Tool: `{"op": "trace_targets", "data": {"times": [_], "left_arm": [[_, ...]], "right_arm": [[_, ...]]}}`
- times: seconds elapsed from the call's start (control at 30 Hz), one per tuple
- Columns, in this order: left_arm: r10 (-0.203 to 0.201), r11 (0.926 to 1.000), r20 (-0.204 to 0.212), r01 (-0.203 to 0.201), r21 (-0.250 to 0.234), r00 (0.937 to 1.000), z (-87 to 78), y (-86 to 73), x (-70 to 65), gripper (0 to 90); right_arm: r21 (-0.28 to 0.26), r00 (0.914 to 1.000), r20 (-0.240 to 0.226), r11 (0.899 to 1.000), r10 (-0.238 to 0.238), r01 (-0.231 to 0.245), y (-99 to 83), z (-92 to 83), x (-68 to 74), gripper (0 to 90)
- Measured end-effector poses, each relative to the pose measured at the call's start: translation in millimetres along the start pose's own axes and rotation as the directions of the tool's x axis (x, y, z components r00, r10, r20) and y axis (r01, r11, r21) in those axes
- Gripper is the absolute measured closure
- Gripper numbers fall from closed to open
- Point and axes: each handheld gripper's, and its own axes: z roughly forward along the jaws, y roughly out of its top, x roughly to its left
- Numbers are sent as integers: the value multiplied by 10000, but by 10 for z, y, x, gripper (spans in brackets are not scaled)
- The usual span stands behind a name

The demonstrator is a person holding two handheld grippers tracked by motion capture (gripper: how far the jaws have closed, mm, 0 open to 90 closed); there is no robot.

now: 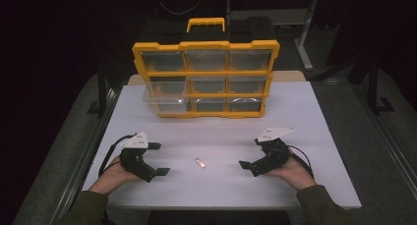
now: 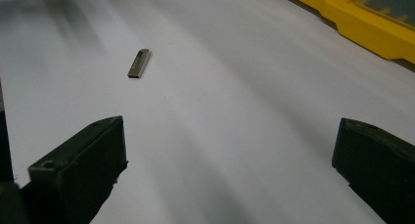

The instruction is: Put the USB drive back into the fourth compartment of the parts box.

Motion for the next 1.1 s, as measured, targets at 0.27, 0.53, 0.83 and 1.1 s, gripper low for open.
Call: {"op": "trace_targets", "data": {"times": [0.27, 0.53, 0.83, 1.1], "left_arm": [[89, 9999, -20, -89, 83, 10000, 19, -1, -6, 0], [104, 9999, 1, -104, 40, 9999, 21, -13, -15, 0], [50, 10000, 36, -50, -52, 10000, 17, -14, -11, 0], [9, 10000, 69, -8, -49, 10000, 18, -20, -12, 0]], "right_arm": [[-11, 10000, -68, 10000, 58, -58, 44, 18, -13, 0], [-87, 9999, -139, 10000, 39, -40, 100, 39, -17, 0], [-55, 9998, -212, 10000, -16, 15, 161, 72, -3, 0], [-58, 9997, -227, 10000, -81, 80, 223, 110, 11, 0]]}}
